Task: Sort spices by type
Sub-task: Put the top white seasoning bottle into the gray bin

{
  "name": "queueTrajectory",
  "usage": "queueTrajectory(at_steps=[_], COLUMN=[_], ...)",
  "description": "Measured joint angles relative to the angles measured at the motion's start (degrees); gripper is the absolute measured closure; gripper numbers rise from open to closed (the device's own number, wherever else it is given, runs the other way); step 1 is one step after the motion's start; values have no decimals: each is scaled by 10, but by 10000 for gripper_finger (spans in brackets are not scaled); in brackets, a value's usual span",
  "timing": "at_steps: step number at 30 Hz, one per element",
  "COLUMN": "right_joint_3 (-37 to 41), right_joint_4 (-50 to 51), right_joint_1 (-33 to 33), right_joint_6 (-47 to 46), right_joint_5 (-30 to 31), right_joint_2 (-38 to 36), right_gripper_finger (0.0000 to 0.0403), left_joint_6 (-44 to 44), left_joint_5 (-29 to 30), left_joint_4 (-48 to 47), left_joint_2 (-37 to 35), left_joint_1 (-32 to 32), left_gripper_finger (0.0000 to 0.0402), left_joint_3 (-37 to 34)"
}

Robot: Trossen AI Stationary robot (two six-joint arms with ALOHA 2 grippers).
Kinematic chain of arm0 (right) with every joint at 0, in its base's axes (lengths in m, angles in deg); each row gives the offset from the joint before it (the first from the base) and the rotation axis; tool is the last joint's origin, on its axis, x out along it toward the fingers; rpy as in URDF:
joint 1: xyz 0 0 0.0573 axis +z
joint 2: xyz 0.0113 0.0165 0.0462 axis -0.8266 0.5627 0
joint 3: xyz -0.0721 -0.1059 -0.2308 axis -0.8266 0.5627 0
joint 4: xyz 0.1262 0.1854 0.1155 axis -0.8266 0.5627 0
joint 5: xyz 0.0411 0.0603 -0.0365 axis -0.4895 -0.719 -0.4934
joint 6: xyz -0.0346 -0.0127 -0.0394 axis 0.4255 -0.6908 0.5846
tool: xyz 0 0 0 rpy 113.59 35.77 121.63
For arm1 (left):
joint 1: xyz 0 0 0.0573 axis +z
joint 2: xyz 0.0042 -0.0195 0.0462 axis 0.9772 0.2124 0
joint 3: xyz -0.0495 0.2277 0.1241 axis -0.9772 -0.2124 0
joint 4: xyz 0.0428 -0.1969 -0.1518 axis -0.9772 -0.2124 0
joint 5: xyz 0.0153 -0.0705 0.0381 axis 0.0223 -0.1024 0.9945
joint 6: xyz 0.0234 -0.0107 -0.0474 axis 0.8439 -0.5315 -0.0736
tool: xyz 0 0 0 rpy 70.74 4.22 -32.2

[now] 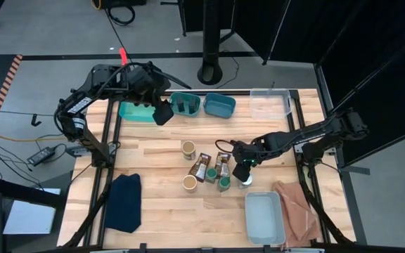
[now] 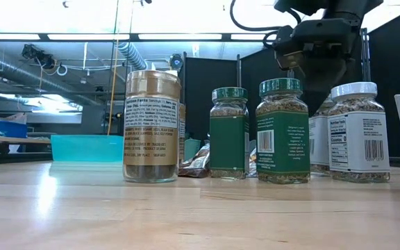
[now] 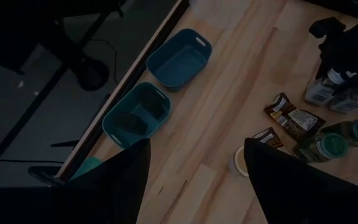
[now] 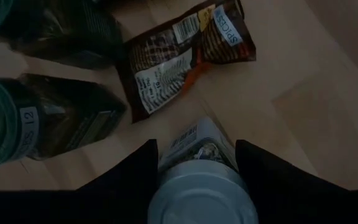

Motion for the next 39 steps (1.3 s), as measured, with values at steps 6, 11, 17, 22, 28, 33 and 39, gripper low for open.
queueTrajectory(at_steps=[6,11,17,22,28,33,39], right_joint_3=[1,-22,-86,-136,-206,-255,-278], right_joint_4=[2,28,109,170,262,303,309], right_joint_1=[0,-7,-29,-34,-8,35,118], right_joint_6=[0,18,61,80,80,35,-61], right_joint_5=[1,9,41,40,36,38,51], right_joint_2=[0,4,3,4,-4,-33,-76], right_gripper_finger=[197,197,197,197,197,197,197], left_joint_6=[0,0,0,2,15,21,30], left_joint_5=[12,15,15,16,18,19,19], left_joint_4=[0,0,0,0,0,0,0], left_joint_2=[0,0,0,0,0,0,0], left_joint_1=[0,0,0,0,0,0,0], left_gripper_finger=[138,138,138,138,138,138,138], left_joint_3=[0,0,0,0,0,0,0])
